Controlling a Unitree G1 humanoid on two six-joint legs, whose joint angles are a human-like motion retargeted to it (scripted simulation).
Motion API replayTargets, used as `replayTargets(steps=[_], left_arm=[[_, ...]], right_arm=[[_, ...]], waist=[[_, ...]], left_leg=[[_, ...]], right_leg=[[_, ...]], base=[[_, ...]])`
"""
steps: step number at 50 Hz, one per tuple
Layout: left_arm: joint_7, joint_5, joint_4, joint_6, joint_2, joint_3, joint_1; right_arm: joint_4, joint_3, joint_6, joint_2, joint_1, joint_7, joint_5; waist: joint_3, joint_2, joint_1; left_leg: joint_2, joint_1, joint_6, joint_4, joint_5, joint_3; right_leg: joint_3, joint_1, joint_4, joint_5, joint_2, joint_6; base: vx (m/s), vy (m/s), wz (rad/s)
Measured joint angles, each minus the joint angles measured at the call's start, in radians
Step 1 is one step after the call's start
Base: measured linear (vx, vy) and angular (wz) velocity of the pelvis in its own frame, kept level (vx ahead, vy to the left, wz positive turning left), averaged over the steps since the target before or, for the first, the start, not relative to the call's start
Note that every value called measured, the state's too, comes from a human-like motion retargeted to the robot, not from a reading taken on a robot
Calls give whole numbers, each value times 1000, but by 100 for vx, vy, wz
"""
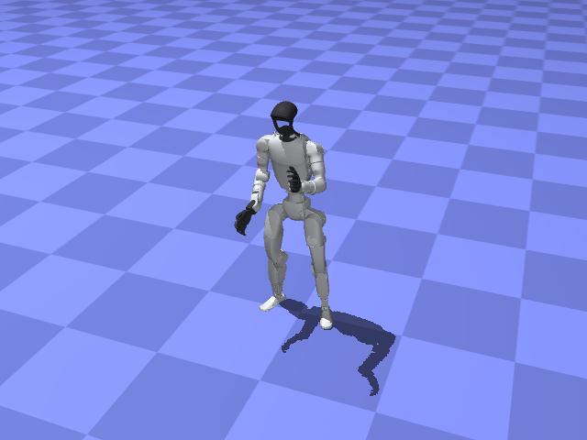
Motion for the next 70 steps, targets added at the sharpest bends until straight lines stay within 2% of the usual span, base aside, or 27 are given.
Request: replayTargets(steps=[4,7,10,13,15,17,20,25,27,30,33,35,38,40,43,47,51,53,55,57,59,60,61,62,65,67,70], left_arm=[[-52,148,-108,75,60,3,-100],[-117,239,-75,122,88,-81,-149],[-192,296,130,147,89,-261,-171],[-345,329,506,183,42,-481,-208],[-419,339,680,190,5,-560,-209],[-349,336,646,172,19,-534,-167],[-255,330,386,120,92,-379,-90],[-154,315,-9,131,124,-129,-48],[-128,320,-100,133,112,-71,-52],[-106,325,-141,133,82,-65,-49],[-87,347,49,137,29,-185,-60],[-120,365,324,159,-28,-323,-91],[-357,369,801,195,-168,-526,-165],[-380,369,889,198,-209,-578,-149],[-225,369,628,146,-138,-492,-79],[-220,354,156,106,-6,-318,-31],[-122,345,-38,121,33,-218,-51],[-78,337,-7,130,27,-215,-68],[-61,327,164,141,8,-270,-124],[-146,315,468,174,-37,-388,-209],[-311,288,786,207,-115,-513,-289],[-389,271,905,218,-153,-560,-305],[-384,254,949,214,-170,-577,-297],[-355,244,970,204,-179,-584,-283],[-136,296,848,142,-142,-507,-174],[-85,305,752,104,-127,-442,-92],[-92,177,668,51,-148,-373,12]], right_arm=[[-65,23,5,-24,-21,46,-55],[-75,38,4,-26,-55,61,-93],[-36,68,-2,-11,-88,41,-131],[33,115,13,21,-120,18,-92],[63,134,32,39,-131,16,-52],[58,127,34,42,-120,16,-50],[18,80,22,24,-82,55,-80],[-5,19,30,0,6,91,-26],[13,14,44,-3,20,75,-16],[41,15,56,-7,28,63,-18],[83,21,37,-7,2,48,-7],[125,38,15,2,-22,30,10],[219,64,19,34,-82,39,83],[261,60,27,59,-109,38,143],[272,3,22,76,-136,21,189],[210,-47,0,50,-107,57,190],[194,-49,-6,20,-67,73,223],[211,-45,-6,14,-63,58,242],[246,-36,-12,12,-76,30,260],[295,-18,-12,17,-94,19,279],[349,1,2,27,-120,32,303],[372,11,12,33,-132,40,313],[389,13,14,39,-145,37,315],[400,10,12,45,-156,30,313],[377,-35,-26,57,-163,-10,278],[328,-64,-53,59,-140,-23,266],[260,-80,-79,52,-90,-43,276]], waist=[[4,-6,19],[18,-8,16],[32,-13,-3],[48,-21,-38],[62,-26,-58],[77,-26,-64],[104,-18,-45],[128,-9,20],[135,-11,32],[140,-16,28],[148,-14,4],[149,-14,-20],[150,-20,-56],[152,-22,-74],[169,-14,-62],[180,4,-3],[167,10,34],[160,10,30],[155,9,9],[147,6,-19],[142,3,-50],[139,2,-66],[140,2,-80],[142,2,-91],[157,6,-101],[166,9,-82],[173,13,-33]], left_leg=[[0,-8,5,19,-11,7],[-1,-16,4,25,-16,4],[-5,-19,1,17,-15,-5],[-9,-21,-5,6,-11,-15],[-10,-21,-13,-2,-9,-16],[-10,-17,-21,-11,-5,-7],[-9,-6,-25,-20,-4,18],[-15,3,-16,-18,-10,59],[-17,1,-15,-9,-14,66],[-19,-5,-19,3,-17,66],[-19,-16,-24,13,-19,53],[-21,-21,-22,11,-18,41],[-24,-25,-23,-1,-13,27],[-25,-22,-29,-14,-7,26],[-24,-12,-35,-30,1,40],[-25,-4,-35,-36,5,63],[-28,-12,-32,-28,5,60],[-30,-20,-34,-21,4,46],[-31,-31,-35,-12,2,21],[-33,-41,-34,-10,3,-7],[-34,-50,-35,-14,6,-34],[-35,-52,-37,-19,9,-45],[-35,-53,-41,-26,12,-52],[-35,-53,-44,-33,16,-57],[-32,-45,-52,-53,25,-53],[-31,-38,-56,-59,27,-40],[-31,-36,-55,-56,25,-20]], right_leg=[[10,-5,-4,10,-3,1],[7,-8,-8,15,-5,1],[-6,-6,-14,19,-8,-1],[-19,-2,-19,22,-9,-8],[-21,-3,-20,24,-8,-16],[-13,-9,-18,27,-6,-23],[13,-21,-12,32,-2,-30],[58,-39,-16,42,-6,-20],[66,-39,-23,47,-9,-13],[66,-36,-36,53,-14,-4],[52,-28,-48,58,-16,0],[38,-23,-53,58,-18,1],[21,-20,-54,54,-18,-6],[19,-22,-53,52,-16,-12],[33,-28,-49,54,-12,-22],[56,-39,-48,59,-9,-19],[52,-39,-53,62,-14,-4],[37,-34,-54,60,-18,1],[10,-25,-55,57,-22,3],[-21,-15,-52,51,-26,1],[-49,-9,-46,43,-27,-5],[-61,-8,-42,39,-27,-9],[-68,-9,-37,36,-26,-14],[-74,-10,-32,33,-25,-18],[-70,-19,-17,27,-22,-32],[-56,-27,-11,24,-20,-37],[-36,-34,-15,25,-20,-37]], base=[[0,1,-5],[-2,3,3],[-3,5,18],[-3,5,18],[0,0,0],[-1,2,-12],[-2,2,-41],[-2,1,-43],[-1,1,-13],[0,0,0],[-2,1,15],[-4,2,29],[-3,2,25],[0,0,0],[-2,-1,-16],[-2,-2,-29],[0,0,5],[-2,-1,40],[-2,0,65],[-2,0,78],[-2,1,74],[-2,1,58],[-2,1,46],[-1,0,29],[0,0,-6],[1,-1,-32],[2,0,-37]])
